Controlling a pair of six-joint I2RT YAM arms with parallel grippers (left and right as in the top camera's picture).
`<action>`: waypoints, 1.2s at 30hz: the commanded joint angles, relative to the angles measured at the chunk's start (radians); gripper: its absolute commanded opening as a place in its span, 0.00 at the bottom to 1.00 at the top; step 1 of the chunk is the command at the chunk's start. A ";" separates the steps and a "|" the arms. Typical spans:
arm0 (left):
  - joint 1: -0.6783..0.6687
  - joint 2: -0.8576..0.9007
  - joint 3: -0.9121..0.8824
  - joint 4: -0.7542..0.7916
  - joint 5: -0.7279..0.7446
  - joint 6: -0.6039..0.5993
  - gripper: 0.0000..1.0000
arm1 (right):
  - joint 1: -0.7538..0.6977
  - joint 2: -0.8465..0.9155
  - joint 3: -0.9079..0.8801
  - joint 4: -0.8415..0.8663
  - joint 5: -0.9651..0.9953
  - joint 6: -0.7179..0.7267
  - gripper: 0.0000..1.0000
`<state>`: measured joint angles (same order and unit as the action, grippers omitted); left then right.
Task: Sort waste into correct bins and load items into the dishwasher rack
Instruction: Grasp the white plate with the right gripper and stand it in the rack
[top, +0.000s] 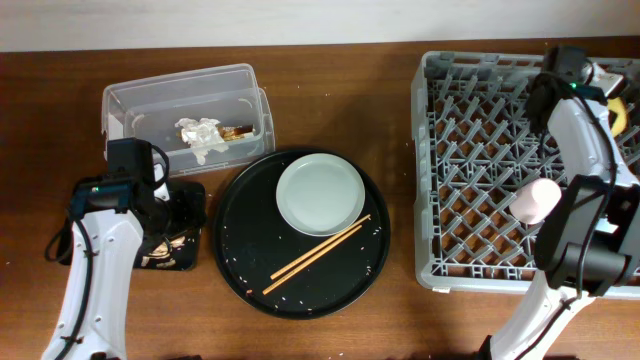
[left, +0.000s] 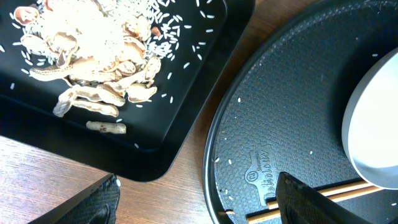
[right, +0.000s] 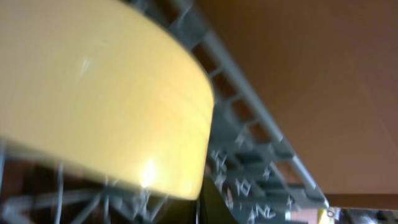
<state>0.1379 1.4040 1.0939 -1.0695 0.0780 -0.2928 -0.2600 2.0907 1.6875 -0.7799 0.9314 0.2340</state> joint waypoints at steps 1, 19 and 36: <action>0.003 -0.017 0.001 0.002 0.011 -0.010 0.80 | 0.005 -0.004 0.005 -0.076 -0.069 0.091 0.06; 0.003 -0.017 0.001 0.001 0.011 -0.010 0.94 | 0.637 -0.222 -0.074 -0.324 -1.052 0.053 0.59; 0.003 -0.017 0.001 0.001 0.011 -0.010 0.93 | 0.718 0.070 -0.114 -0.203 -1.056 0.220 0.04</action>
<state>0.1379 1.4040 1.0939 -1.0691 0.0784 -0.2996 0.4477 2.1536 1.5738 -0.9878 -0.1234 0.4488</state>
